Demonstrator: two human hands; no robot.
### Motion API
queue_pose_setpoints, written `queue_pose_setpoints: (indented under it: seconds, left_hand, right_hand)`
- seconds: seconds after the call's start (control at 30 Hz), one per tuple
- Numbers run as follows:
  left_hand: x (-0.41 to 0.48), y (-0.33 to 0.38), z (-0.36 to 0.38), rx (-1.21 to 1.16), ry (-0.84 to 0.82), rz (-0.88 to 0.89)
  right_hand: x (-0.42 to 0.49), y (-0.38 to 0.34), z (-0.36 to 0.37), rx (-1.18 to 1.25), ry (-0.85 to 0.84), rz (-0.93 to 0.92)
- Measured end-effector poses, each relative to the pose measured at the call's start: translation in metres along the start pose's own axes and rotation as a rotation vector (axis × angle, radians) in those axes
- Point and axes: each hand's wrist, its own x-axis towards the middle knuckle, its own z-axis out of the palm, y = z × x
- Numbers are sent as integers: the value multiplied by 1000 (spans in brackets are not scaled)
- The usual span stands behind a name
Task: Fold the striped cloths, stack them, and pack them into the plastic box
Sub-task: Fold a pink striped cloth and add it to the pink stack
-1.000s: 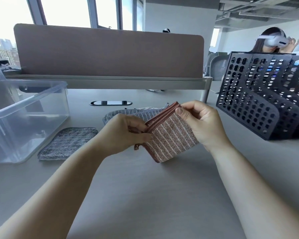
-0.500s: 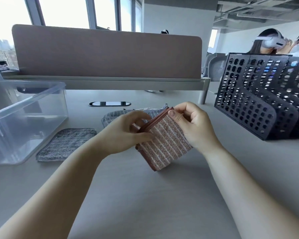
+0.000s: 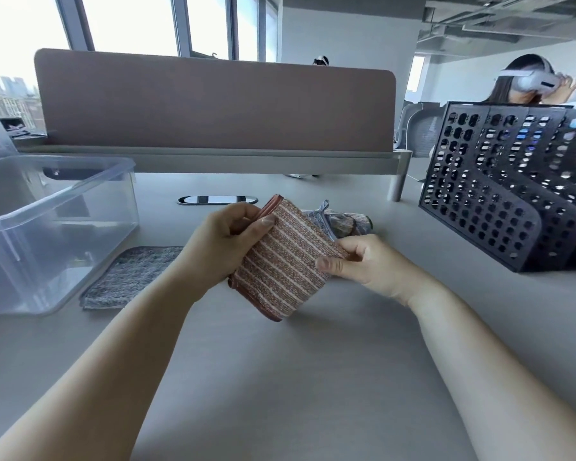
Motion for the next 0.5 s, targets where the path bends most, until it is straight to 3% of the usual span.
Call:
queue_pose_setpoints:
  seconds: [0.13, 0.27, 0.37, 0.5]
  left_hand:
    - [1, -5, -2, -2, 12, -29]
    - [1, -1, -1, -194, 28, -71]
    - [-1, 1, -6, -324, 48, -90]
    - [0, -1, -15, -378, 46, -111]
  right_hand:
    - [-1, -5, 0, 116, 91, -23]
    - [7, -4, 7, 401, 237, 34]
    - [7, -9, 14, 349, 151, 96]
    - [14, -13, 20, 350, 221, 49]
